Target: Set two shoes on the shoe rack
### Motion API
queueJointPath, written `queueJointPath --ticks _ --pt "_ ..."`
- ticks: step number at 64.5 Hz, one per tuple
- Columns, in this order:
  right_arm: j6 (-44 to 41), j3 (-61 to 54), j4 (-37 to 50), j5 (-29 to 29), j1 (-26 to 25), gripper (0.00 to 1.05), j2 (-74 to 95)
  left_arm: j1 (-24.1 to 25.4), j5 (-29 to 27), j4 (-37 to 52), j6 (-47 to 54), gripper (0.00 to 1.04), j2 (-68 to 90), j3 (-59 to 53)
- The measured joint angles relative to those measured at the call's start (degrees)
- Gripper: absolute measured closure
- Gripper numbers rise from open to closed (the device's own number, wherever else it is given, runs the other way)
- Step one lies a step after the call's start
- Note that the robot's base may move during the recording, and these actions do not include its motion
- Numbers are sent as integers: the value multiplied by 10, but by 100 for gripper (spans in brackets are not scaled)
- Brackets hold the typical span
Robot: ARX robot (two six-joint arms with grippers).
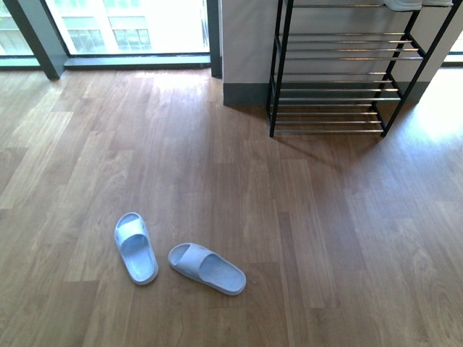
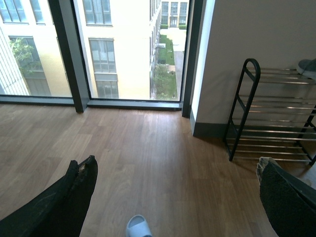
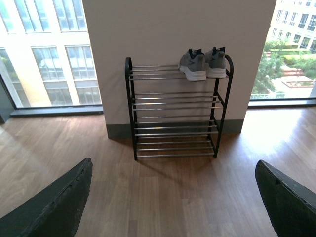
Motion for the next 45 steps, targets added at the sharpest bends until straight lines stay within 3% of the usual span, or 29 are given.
queueJointPath --ticks 45 --pt "0 0 0 1 0 9 -1 0 0 0 0 9 0 0"
